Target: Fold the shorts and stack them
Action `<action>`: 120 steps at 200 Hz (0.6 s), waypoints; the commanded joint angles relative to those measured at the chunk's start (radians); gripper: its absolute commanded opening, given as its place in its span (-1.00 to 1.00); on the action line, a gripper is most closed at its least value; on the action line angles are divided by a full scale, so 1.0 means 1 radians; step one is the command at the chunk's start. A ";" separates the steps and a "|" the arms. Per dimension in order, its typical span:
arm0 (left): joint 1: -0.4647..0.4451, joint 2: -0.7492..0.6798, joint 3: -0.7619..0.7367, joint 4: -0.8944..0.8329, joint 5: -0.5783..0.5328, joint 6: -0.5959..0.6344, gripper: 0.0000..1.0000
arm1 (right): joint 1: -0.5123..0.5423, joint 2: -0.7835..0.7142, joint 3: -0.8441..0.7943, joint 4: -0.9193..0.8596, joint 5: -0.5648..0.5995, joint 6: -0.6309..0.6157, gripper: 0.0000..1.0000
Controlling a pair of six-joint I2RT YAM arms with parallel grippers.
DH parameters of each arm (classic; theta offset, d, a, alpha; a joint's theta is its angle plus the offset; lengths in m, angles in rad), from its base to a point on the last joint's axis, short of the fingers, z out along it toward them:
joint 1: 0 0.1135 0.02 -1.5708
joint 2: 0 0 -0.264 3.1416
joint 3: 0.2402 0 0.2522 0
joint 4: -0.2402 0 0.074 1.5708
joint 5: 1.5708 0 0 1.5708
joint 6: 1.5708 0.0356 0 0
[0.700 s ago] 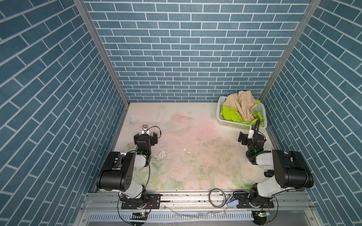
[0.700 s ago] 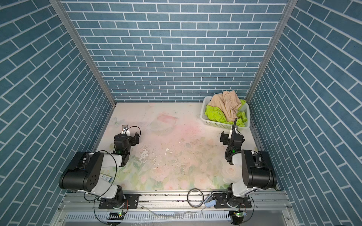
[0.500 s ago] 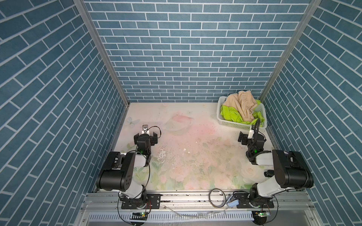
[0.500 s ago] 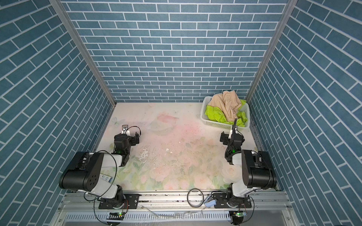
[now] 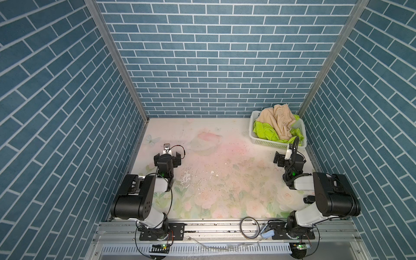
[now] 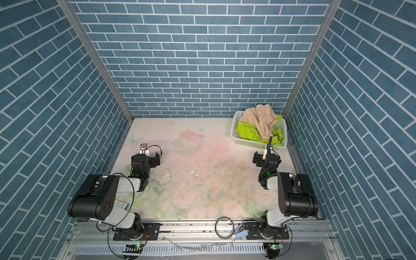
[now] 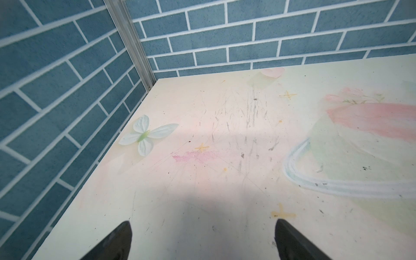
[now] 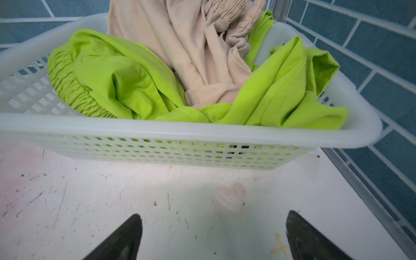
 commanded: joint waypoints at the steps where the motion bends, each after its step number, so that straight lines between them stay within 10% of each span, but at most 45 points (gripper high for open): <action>1: 0.006 -0.002 0.014 0.011 -0.001 0.006 0.99 | -0.004 0.003 0.019 -0.014 -0.010 -0.014 0.98; 87: 0.006 -0.014 0.030 -0.024 0.009 0.011 0.99 | -0.008 -0.040 0.004 -0.018 -0.013 -0.013 0.94; 120: -0.001 -0.124 0.154 -0.342 0.031 0.024 0.99 | -0.004 -0.138 0.021 -0.131 -0.016 -0.022 0.80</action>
